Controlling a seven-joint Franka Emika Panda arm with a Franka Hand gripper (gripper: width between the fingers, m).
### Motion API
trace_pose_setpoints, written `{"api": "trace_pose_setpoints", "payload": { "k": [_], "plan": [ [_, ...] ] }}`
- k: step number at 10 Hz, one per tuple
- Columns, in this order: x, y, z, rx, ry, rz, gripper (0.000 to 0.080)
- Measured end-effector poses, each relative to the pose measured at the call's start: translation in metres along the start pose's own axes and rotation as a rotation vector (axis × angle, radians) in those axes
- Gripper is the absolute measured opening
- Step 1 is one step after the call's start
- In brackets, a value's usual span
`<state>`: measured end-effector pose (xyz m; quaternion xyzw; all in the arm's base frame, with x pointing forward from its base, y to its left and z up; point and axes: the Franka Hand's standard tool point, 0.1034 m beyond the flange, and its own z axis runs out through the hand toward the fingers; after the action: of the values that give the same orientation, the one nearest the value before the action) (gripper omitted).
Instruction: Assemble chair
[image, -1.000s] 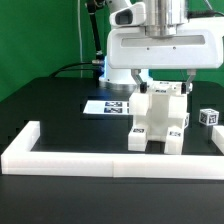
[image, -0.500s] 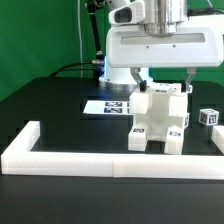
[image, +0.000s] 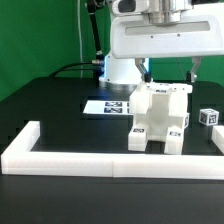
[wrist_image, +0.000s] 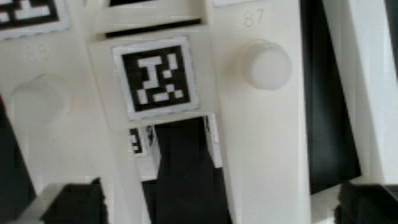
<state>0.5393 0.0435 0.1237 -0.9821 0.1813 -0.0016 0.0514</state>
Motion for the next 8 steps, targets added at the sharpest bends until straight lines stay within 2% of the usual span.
{"api": "trace_pose_setpoints", "payload": {
  "k": [2, 3, 4, 8],
  "plan": [
    [-0.011, -0.008, -0.003, 0.005, -0.001, 0.064, 0.0648],
    [-0.025, -0.015, 0.000, 0.003, -0.004, 0.095, 0.0648],
    [-0.031, -0.015, 0.003, 0.002, -0.003, 0.091, 0.0648],
    [-0.033, -0.015, 0.004, 0.000, -0.005, 0.096, 0.0648]
  ]
}}
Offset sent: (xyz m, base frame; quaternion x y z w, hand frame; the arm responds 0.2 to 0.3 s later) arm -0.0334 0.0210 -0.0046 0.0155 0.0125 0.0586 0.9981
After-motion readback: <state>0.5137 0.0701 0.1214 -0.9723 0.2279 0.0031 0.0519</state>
